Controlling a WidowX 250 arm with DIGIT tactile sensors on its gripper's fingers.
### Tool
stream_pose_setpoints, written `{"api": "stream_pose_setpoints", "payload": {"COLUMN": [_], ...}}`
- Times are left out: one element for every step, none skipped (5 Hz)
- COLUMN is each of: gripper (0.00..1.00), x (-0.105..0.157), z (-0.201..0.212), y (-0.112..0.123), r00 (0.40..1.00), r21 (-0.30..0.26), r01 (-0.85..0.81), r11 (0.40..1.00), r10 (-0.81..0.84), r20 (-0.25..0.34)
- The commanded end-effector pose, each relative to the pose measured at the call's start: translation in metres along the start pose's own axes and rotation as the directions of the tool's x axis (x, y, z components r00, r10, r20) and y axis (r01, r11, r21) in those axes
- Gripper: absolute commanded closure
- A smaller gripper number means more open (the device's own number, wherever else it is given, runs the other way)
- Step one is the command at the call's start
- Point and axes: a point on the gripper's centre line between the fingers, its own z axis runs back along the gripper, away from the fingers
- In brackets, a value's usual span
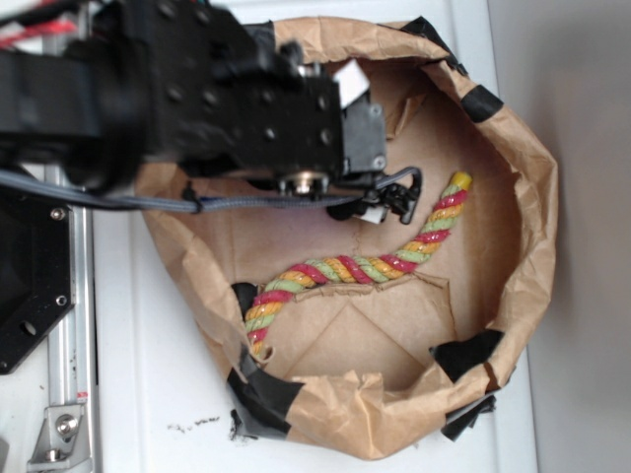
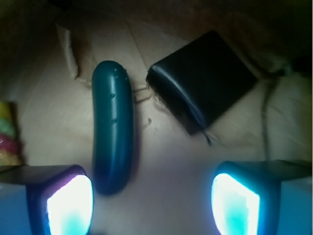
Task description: Grab the plastic pickle.
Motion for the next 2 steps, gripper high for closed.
{"api": "stream_pose_setpoints", "payload": {"gripper": [0.00, 0.00], "x": [0.0199, 0.0189], "z": [-0.0266, -0.0309], "y": [-0.0111, -0.0134], "r00": [0.998, 0.998], "r21": [-0.087, -0.082], "r01": [-0.060, -0.050], "r11": [0.994, 0.995], "r10": [0.059, 0.048], "r20": [-0.020, -0.032]}}
